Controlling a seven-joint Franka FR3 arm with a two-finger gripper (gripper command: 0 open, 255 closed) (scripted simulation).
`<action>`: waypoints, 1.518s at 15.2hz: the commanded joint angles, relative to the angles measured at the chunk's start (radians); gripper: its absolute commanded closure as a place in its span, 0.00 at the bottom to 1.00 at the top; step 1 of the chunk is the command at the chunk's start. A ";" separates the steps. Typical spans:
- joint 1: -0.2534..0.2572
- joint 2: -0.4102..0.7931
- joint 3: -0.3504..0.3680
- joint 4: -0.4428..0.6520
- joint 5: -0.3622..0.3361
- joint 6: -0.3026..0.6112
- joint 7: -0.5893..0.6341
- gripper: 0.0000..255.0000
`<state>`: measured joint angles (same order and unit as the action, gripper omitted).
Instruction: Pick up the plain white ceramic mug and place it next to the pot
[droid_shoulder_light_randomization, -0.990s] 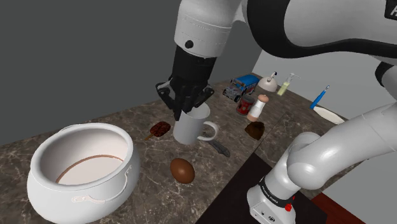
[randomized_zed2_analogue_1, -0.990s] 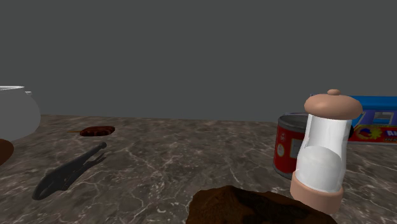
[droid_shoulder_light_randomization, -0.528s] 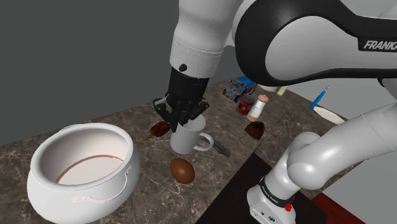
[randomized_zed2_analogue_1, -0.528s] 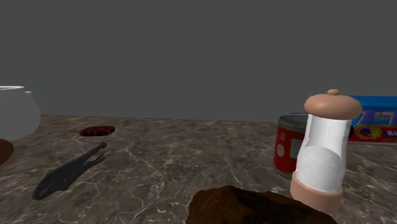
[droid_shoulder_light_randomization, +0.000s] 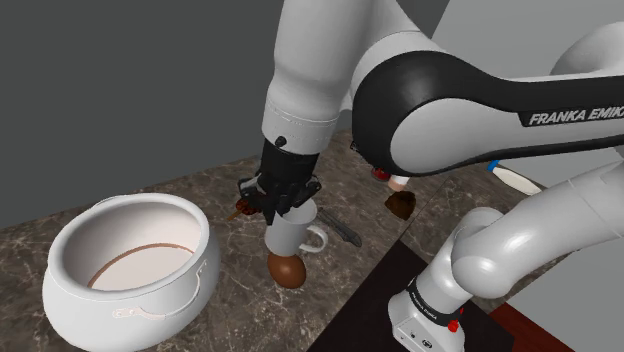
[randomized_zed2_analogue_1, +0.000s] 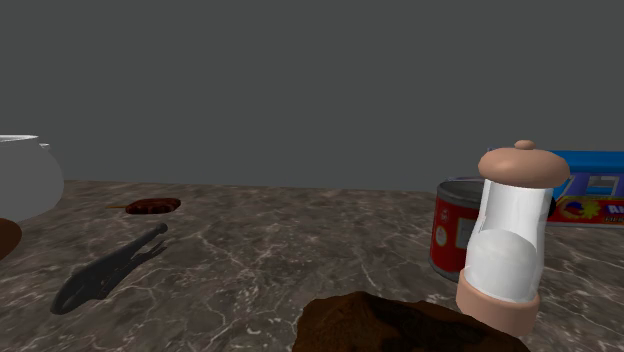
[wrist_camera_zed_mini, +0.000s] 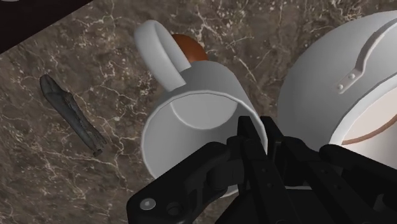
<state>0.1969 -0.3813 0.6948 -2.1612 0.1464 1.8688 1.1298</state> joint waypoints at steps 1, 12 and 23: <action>0.000 0.005 0.006 -0.023 0.000 0.028 0.003 1.00; -0.004 0.048 0.045 -0.138 -0.010 0.180 0.027 1.00; -0.024 0.128 0.094 -0.229 -0.050 0.339 0.075 1.00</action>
<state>0.1743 -0.2629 0.7849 -2.3677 0.0973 2.1960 1.2008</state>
